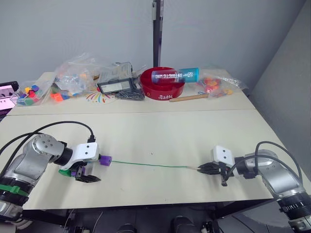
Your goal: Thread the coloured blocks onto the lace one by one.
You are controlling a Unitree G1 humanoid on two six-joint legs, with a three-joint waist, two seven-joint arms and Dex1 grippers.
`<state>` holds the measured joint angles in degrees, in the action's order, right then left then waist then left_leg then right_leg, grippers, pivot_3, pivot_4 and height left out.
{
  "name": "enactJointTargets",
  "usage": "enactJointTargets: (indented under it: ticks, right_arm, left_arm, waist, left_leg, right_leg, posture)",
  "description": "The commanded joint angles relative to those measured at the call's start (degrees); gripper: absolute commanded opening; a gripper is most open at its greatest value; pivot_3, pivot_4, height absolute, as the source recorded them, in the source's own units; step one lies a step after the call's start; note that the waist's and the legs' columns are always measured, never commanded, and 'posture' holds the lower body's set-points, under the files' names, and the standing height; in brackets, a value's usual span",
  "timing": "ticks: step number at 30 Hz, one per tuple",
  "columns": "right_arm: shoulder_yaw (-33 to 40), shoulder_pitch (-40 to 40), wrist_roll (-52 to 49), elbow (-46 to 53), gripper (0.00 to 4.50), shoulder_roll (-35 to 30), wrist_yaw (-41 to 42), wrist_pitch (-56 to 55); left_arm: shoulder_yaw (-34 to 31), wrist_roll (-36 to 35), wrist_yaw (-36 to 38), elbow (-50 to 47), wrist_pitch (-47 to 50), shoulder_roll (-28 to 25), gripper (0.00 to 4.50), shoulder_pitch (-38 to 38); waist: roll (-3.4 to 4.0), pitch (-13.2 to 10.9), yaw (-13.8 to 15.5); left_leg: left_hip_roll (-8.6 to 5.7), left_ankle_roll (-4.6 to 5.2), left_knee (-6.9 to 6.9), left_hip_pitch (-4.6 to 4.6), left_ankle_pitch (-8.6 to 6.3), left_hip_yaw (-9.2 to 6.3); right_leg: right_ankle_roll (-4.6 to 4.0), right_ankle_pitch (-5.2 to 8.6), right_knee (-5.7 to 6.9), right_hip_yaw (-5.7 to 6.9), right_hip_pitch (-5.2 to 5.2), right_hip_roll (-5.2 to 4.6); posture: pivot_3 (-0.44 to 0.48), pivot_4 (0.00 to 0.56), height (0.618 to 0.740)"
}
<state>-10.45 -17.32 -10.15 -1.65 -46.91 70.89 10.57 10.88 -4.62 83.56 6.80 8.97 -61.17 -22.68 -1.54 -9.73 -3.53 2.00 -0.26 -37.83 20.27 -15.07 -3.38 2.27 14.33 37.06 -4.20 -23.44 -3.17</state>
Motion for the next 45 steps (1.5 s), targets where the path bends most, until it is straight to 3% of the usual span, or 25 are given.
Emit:
enactJointTargets:
  ticks: [1,12,21,24,34,45]
  right_arm:
    - [-0.88,-0.26,0.77,1.1,0.0,0.55,-0.19,0.76]
    - [-1.67,-0.08,1.56,3.2,0.0,2.83,-2.04,1.99]
    - [-2.39,-0.44,1.98,3.72,0.0,3.86,-2.91,2.57]
    - [-2.45,-0.22,2.09,4.21,0.0,4.43,-3.5,2.94]
    - [-2.51,1.33,1.9,7.51,0.0,6.07,-5.69,6.01]
    - [-2.14,1.74,1.54,9.03,0.0,6.22,-6.65,7.8]
  left_arm:
    - [-0.38,0.4,1.23,-2.65,1.78,-1.56,4.37,-1.47]
    - [5.85,7.68,8.14,1.31,0.77,-3.52,4.37,-13.89]
    - [19.91,6.04,8.94,-4.28,9.71,-8.68,4.37,-25.17]
    - [23.21,8.01,8.94,-4.41,9.52,-7.56,4.37,-27.72]
    - [25.73,13.36,8.55,-5.01,11.03,0.5,4.37,-27.23]
    - [25.32,19.0,8.92,-2.99,8.09,3.5,4.37,-24.76]
  waist:
    - [-0.01,-0.01,0.04]
    - [-0.29,-0.17,-0.03]
    - [-0.47,-0.27,-0.17]
    - [-0.49,-0.28,-0.2]
    - [-0.55,-0.32,-0.21]
    - [-0.58,-0.33,-0.12]
  left_leg:
    - [0.0,0.0,0.0,0.0,0.0,0.0]
    - [0.0,0.02,0.0,0.04,-0.01,0.0]
    - [0.0,0.06,0.0,0.07,-0.04,-0.01]
    - [-0.01,0.06,0.0,0.07,-0.04,-0.01]
    - [-0.01,0.07,-0.01,0.08,-0.04,-0.03]
    - [-0.02,0.07,-0.01,0.08,-0.04,-0.03]
  right_leg:
    - [0.0,0.0,0.0,0.0,0.0,-0.01]
    - [-0.03,0.0,-0.02,0.0,-0.03,0.02]
    - [0.01,0.02,-0.02,-0.01,-0.04,0.03]
    - [0.12,0.09,-0.02,-0.01,-0.04,0.02]
    - [-0.04,-0.01,0.0,-0.01,-0.05,0.03]
    - [-0.13,-0.06,0.0,-0.02,-0.05,0.02]
  posture:
    - [0.0,0.15,0.731]
    - [0.0,0.15,0.731]
    - [0.0,0.15,0.731]
    - [0.0,0.15,0.731]
    - [0.0,0.15,0.731]
    - [0.0,0.15,0.731]
